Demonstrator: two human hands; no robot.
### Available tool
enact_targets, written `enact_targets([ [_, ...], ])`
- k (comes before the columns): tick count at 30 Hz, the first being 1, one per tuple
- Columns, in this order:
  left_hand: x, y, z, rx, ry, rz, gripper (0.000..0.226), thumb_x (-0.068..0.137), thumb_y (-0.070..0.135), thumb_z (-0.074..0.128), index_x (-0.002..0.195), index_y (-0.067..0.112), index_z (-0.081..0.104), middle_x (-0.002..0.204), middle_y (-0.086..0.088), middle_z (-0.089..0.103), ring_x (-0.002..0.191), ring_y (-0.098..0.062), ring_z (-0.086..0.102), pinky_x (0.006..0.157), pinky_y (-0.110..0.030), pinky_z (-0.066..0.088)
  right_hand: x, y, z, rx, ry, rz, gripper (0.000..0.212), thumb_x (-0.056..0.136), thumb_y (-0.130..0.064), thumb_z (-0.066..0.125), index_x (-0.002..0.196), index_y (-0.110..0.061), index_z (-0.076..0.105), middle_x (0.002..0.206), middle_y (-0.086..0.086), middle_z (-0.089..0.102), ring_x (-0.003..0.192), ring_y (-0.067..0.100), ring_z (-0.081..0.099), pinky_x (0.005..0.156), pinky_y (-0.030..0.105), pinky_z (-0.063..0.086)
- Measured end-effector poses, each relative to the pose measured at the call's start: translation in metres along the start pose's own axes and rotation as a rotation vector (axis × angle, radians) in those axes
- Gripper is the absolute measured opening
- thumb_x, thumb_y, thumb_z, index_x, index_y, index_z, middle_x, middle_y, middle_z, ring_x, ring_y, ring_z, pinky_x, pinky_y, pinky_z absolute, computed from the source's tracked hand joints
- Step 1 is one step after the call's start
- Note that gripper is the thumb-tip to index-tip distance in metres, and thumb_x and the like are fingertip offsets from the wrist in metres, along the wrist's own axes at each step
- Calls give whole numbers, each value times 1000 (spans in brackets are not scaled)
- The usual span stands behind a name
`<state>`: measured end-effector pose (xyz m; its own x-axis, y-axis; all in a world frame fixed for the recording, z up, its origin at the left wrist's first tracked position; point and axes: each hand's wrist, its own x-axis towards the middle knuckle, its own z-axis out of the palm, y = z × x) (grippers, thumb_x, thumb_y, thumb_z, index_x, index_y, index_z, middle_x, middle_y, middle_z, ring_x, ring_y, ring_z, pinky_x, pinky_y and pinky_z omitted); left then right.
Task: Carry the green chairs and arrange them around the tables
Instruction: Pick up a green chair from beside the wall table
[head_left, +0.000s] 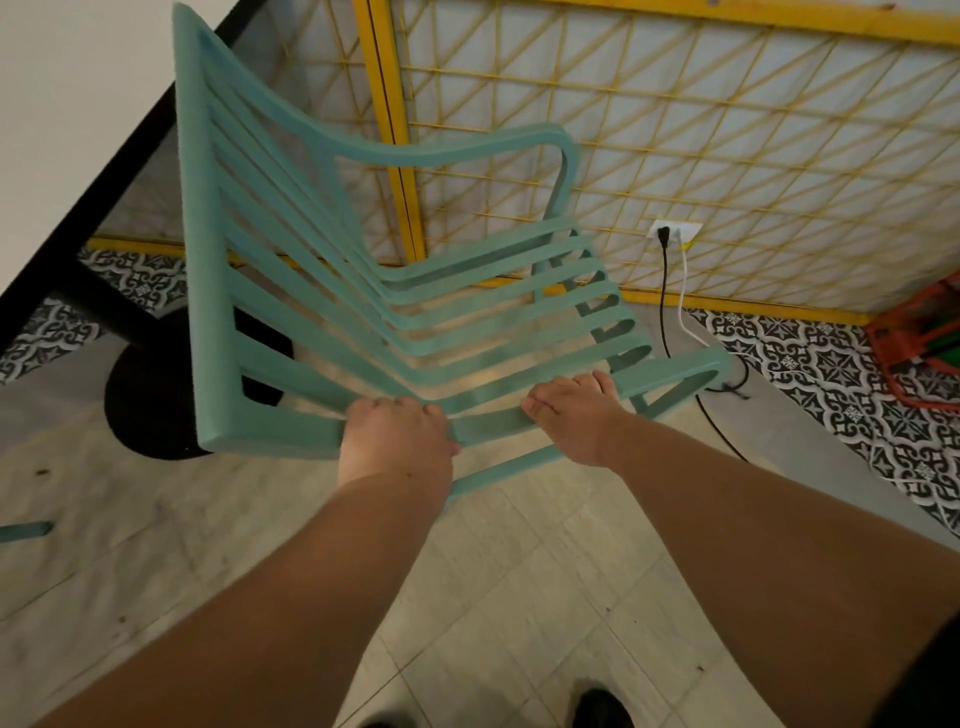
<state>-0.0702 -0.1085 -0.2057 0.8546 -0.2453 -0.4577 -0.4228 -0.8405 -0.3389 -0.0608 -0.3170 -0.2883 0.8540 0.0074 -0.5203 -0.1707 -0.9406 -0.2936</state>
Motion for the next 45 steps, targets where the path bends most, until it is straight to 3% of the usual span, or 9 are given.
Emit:
enact_targets([
  [13, -47, 41, -29, -195, -66, 80, 57, 106, 53, 34, 148, 15, 38, 144, -9, 47, 131, -31, 45, 104, -47, 35, -18, 34, -4, -81, -24, 57, 42, 110, -47, 22, 130, -33, 56, 127, -1, 50, 141, 31, 33, 125, 53, -2],
  [18, -67, -36, -112, -283, 269, 136, 59, 99, 68, 31, 143, 30, 45, 147, -6, 48, 135, -31, 42, 106, -55, 38, -27, 27, -4, -159, -46, 102, 48, 110, -43, 18, 153, -32, 37, 159, 4, 32, 153, 32, 13, 125, 54, -7],
  [21, -35, -113, -134, -177, 257, 153, 71, 90, 78, 27, 147, 40, 45, 154, -1, 46, 145, -31, 36, 114, -57, 34, -28, 22, -3, -116, -41, 132, 53, 110, -47, 14, 155, -30, 35, 168, 4, 19, 158, 30, -5, 125, 52, -12],
  [25, 2, -153, -89, -56, 137, 276, 88, 76, 84, 8, 106, 38, 77, 110, 5, 74, 112, -22, 60, 104, -41, 42, -26, 22, -1, -104, -64, 128, 54, 109, -49, 13, 154, -31, 37, 170, 2, 15, 158, 28, -13, 125, 52, -13],
  [30, 12, -152, -77, -73, 301, 246, 74, 62, 67, 7, 61, 22, 65, 68, 3, 66, 75, -19, 57, 74, -38, 27, -20, 18, -3, -184, -122, 183, 49, 112, -37, 18, 159, -30, 30, 170, 4, 12, 157, 34, -13, 124, 57, -8],
  [34, 16, -153, -71, -97, 418, 256, 57, 65, 63, 11, 51, 16, 41, 52, 1, 51, 58, -18, 47, 70, -37, 23, -20, -15, -15, -195, -258, 259, 52, 109, -31, 20, 158, -20, 35, 163, 20, 28, 153, 50, 10, 122, 66, 12],
  [37, 20, -155, -67, -103, 428, 265, 55, 68, 61, 13, 51, 17, 41, 51, 1, 49, 57, -18, 47, 73, -37, 28, -37, -79, -37, 181, -175, 104, 52, 111, -36, 20, 152, -14, 43, 145, 19, 52, 131, 38, 49, 104, 41, 37],
  [41, 22, -156, -66, -170, 468, 270, 55, 68, 58, 14, 49, 15, 42, 51, 0, 50, 57, -19, 47, 77, -38, 33, -78, -165, -73, 695, 56, -20, 50, 105, -57, 34, 105, -16, 62, 92, 1, 60, 92, 23, 56, 75, 35, 36],
  [45, 25, -155, -65, -197, 473, 276, 49, 67, 55, 14, 49, 16, 38, 48, 0, 46, 58, -22, 47, 78, -40, 36, -118, -217, -40, 829, -10, -153, 69, 80, -79, 54, 114, -20, 61, 101, -3, 62, 93, 17, 59, 84, 35, 47],
])
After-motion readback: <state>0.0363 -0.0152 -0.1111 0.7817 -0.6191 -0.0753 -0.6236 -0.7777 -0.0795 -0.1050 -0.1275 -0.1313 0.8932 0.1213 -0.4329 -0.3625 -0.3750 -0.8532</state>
